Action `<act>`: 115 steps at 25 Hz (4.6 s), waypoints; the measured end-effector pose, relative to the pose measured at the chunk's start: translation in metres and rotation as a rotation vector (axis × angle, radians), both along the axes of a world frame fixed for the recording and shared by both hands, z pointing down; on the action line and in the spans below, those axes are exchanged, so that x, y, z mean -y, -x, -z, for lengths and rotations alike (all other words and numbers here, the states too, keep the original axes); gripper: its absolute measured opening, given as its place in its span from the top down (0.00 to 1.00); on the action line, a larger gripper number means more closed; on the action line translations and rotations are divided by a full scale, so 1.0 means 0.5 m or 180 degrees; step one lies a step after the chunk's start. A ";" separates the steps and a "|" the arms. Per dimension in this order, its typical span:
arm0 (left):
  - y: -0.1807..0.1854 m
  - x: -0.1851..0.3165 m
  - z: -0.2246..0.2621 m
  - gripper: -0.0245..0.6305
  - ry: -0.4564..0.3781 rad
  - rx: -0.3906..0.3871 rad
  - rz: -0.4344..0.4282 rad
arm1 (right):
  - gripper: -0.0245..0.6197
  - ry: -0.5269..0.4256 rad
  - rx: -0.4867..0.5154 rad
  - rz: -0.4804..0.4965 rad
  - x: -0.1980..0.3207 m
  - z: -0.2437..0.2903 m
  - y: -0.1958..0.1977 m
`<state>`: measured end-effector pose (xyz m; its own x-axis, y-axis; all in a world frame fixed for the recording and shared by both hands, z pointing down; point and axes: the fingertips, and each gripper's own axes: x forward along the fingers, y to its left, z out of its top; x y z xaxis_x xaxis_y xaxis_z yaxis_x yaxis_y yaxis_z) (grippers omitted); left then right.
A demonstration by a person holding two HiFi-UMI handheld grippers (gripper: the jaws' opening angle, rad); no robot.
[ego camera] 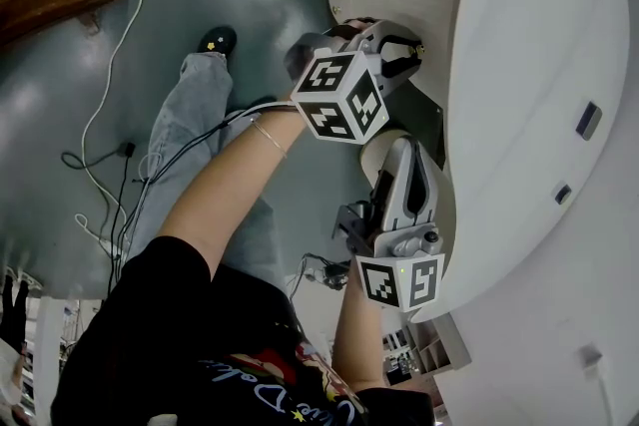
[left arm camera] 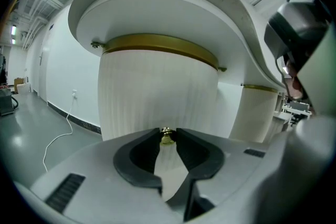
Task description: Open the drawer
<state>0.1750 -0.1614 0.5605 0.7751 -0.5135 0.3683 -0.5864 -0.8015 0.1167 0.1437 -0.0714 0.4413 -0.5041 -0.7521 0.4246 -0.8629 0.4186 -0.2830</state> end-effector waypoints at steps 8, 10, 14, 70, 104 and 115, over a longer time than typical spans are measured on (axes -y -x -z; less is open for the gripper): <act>0.001 -0.001 0.002 0.82 0.0023 -0.0005 -0.0034 | 0.97 -0.0006 0.0008 -0.0028 0.001 0.004 -0.001; 0.001 0.000 0.001 0.82 0.0036 -0.0014 -0.0028 | 0.97 -0.0008 0.0006 -0.0032 0.001 0.005 -0.003; 0.001 -0.001 0.001 0.82 0.0044 -0.0021 -0.0029 | 0.97 -0.0013 0.0000 -0.0033 0.000 0.005 -0.004; 0.103 -0.117 -0.005 0.82 0.0129 0.0053 0.0037 | 0.97 -0.0148 0.0075 0.0133 -0.045 0.028 -0.010; 0.213 -0.233 -0.002 0.82 0.0391 0.0124 0.0004 | 0.97 -0.0161 0.0057 -0.0529 -0.120 0.047 0.010; 0.225 -0.250 0.000 0.82 0.0432 0.0162 -0.0056 | 0.97 -0.0156 -0.0044 -0.0472 -0.133 0.063 0.020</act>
